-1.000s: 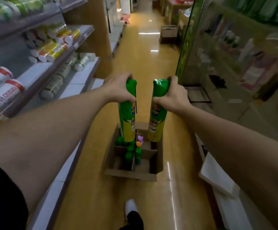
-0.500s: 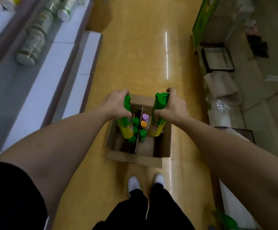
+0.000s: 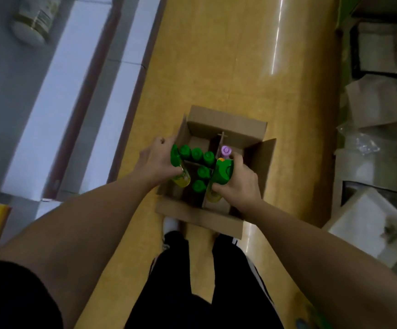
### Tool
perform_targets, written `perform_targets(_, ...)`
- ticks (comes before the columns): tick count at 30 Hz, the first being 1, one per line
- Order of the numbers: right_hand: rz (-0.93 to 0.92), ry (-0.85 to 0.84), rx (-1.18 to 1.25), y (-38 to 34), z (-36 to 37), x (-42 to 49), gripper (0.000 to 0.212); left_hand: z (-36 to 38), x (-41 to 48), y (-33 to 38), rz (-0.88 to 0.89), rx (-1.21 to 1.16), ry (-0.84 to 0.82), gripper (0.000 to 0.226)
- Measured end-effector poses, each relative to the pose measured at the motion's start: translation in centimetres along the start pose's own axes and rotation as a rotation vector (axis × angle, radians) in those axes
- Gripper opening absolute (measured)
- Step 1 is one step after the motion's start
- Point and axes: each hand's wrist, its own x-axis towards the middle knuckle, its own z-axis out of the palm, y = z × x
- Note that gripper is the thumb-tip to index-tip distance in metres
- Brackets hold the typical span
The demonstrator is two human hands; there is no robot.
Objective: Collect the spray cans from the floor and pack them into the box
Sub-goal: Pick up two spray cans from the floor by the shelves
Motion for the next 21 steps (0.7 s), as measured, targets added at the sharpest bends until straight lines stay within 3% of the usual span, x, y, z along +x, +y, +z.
perform_targets(11,0.132,-0.025,0.079,3.5,13.4,1.7,0.081,9.6,6.7,-7.1,0.006,0.098,-0.190,0.073)
perform_targets(21,0.064,-0.137,0.035,6.6,22.6,4.7,0.078,19.0,9.8,-12.5,0.055,0.033,-0.183,0.061)
